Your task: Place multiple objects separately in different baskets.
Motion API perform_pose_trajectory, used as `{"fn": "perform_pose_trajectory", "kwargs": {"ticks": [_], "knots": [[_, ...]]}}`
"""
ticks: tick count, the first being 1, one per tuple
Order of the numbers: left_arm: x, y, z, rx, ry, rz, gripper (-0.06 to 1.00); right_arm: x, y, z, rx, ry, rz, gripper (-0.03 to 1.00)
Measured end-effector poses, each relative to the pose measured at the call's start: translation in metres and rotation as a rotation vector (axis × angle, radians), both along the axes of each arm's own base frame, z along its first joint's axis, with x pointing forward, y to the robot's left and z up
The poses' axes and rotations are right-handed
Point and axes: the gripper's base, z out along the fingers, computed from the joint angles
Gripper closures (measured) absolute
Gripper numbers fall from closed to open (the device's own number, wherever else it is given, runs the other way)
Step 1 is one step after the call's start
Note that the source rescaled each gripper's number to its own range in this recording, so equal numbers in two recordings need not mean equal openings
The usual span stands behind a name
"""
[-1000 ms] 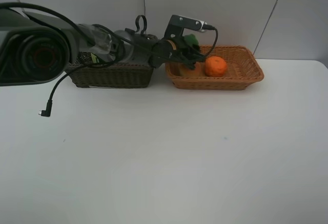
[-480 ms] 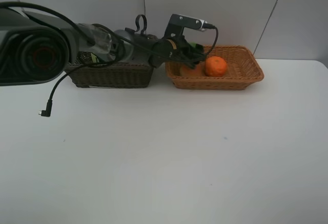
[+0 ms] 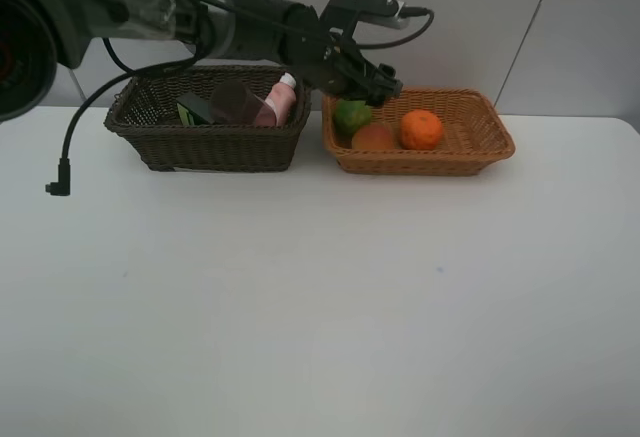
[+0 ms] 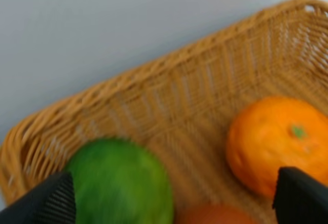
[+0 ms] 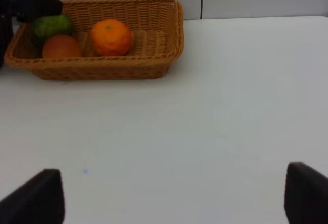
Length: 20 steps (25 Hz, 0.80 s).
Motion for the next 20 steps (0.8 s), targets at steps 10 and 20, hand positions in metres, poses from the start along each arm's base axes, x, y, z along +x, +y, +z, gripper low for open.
{"fn": "perform_pose_trajectory", "kwargs": {"ticks": [10, 20], "knots": [[-0.034, 0.132, 0.09, 0.091, 0.197, 0.216, -0.05, 0.0, 0.0, 0.0, 0.001, 0.0, 0.0, 0.18], [-0.192, 0.296, 0.145, 0.075, 0.121, 0.568, -0.05, 0.0, 0.0, 0.0, 0.002, 0.0, -0.001, 0.18]]}}
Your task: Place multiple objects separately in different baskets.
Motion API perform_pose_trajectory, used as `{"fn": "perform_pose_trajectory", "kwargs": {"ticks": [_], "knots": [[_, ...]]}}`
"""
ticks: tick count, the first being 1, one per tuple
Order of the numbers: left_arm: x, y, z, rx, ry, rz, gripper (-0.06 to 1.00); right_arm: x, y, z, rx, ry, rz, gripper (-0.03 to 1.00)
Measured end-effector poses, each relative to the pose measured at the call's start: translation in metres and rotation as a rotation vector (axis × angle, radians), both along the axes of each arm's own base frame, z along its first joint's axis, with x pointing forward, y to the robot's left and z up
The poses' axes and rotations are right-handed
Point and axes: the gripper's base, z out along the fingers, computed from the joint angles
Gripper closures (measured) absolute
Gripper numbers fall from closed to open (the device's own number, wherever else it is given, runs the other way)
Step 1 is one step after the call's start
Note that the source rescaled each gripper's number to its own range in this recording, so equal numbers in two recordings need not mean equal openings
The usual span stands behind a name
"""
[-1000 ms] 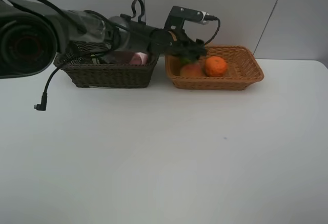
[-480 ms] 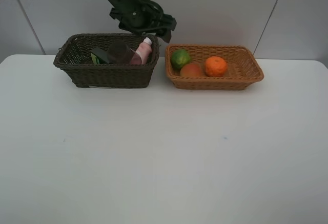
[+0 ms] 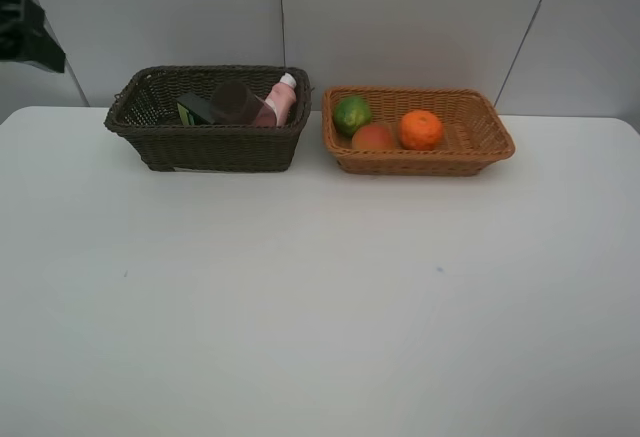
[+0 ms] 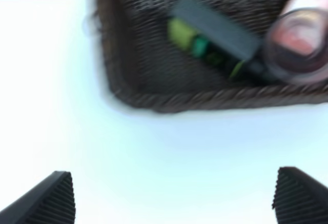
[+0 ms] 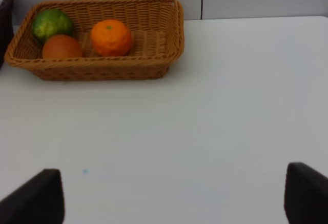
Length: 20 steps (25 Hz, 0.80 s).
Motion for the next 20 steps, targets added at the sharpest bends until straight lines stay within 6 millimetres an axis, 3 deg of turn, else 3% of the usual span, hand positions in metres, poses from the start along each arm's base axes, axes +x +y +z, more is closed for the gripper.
{"fn": "perform_pose_trajectory", "kwargs": {"ticks": [5, 11, 16, 20], "knots": [[-0.097, 0.01, 0.016, -0.01, -0.143, 0.021, -0.05, 0.0, 0.0, 0.0, 0.0, 0.0, 0.0, 0.18], [-0.192, 0.012, 0.008, -0.015, -0.23, 0.001, -0.05, 0.0, 0.0, 0.0, 0.0, 0.0, 0.0, 0.18], [-0.242, 0.014, -0.01, -0.007, -0.255, -0.013, -0.05, 0.0, 0.0, 0.0, 0.0, 0.0, 0.0, 0.18], [-0.263, 0.014, -0.024, 0.016, -0.215, -0.038, -0.05, 0.0, 0.0, 0.0, 0.0, 0.0, 0.0, 0.18]]}}
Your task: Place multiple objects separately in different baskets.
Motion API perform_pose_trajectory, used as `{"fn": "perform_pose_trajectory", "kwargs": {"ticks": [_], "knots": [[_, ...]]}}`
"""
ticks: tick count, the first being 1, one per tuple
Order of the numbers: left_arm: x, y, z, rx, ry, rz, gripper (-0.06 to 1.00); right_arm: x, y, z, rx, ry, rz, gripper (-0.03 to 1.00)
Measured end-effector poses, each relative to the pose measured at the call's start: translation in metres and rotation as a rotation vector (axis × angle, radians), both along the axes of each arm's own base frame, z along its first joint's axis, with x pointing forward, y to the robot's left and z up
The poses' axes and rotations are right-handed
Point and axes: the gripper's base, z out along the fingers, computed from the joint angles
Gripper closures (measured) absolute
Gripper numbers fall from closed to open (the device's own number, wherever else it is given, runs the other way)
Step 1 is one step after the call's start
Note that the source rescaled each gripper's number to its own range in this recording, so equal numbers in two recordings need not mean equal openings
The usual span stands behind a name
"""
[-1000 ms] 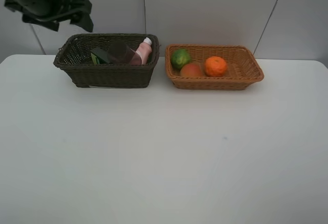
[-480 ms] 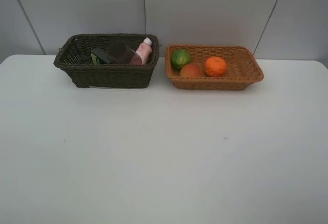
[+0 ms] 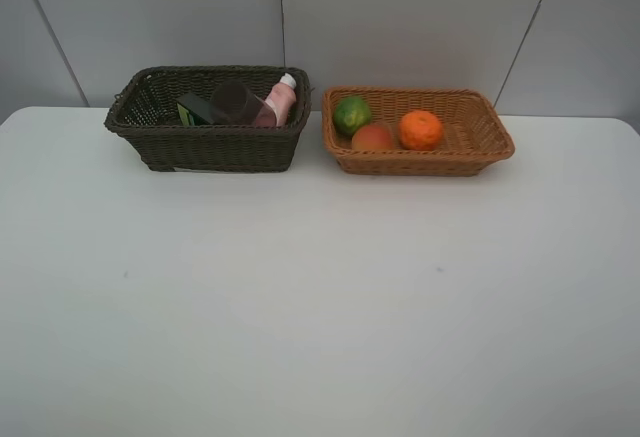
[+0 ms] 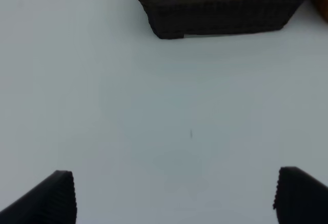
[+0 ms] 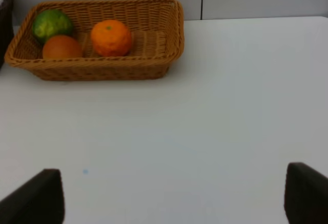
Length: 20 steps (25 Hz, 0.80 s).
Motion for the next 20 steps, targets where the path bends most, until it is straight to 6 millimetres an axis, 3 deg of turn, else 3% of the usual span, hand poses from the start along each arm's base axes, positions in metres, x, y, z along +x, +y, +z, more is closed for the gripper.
{"fn": "perform_pose_trajectory", "kwargs": {"ticks": [3, 20], "knots": [[-0.002, 0.0, -0.012, 0.011, 0.022, -0.006, -0.05, 0.0, 0.0, 0.0, 0.0, 0.0, 0.0, 0.18], [0.011, -0.007, -0.017, -0.058, -0.05, -0.05, -0.06, 0.0, 0.0, 0.0, -0.001, 0.0, 0.0, 0.18]]}}
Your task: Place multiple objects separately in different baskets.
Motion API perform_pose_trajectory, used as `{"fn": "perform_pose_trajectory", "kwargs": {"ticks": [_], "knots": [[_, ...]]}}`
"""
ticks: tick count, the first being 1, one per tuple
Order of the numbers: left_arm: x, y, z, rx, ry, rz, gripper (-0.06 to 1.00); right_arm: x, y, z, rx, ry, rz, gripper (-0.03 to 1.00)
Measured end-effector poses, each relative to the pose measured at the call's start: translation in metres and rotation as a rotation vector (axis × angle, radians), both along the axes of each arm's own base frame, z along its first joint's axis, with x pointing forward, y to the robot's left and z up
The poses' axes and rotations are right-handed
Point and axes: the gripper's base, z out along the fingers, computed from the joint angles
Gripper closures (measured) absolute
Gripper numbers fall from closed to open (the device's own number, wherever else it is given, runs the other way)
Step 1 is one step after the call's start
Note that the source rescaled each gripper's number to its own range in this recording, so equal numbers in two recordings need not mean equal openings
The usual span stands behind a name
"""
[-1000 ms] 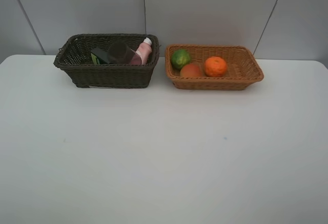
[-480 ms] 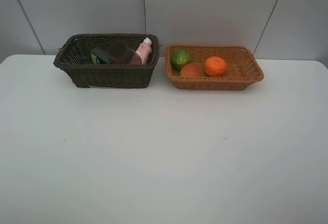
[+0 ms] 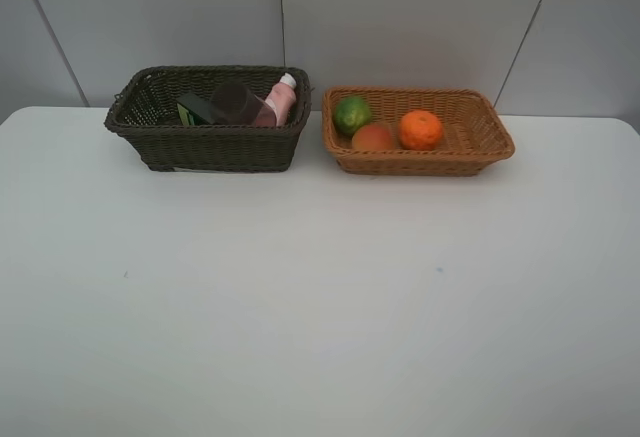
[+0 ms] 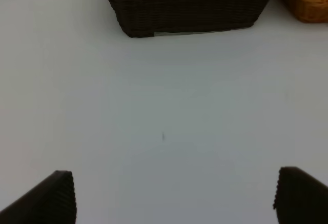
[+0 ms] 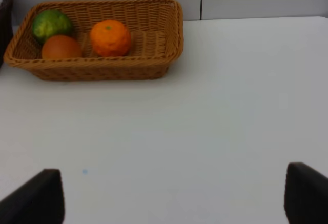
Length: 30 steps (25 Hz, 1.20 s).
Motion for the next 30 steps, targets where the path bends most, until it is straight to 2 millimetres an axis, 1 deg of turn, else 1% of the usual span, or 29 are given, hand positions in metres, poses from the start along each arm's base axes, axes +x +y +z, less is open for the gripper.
{"fn": "perform_pose_trajectory", "kwargs": {"ticks": [30], "knots": [[0.0002, 0.0018, -0.0003, 0.019, 0.0, 0.013, -0.06, 0.0, 0.0, 0.0, 0.0, 0.0, 0.0, 0.18]]}}
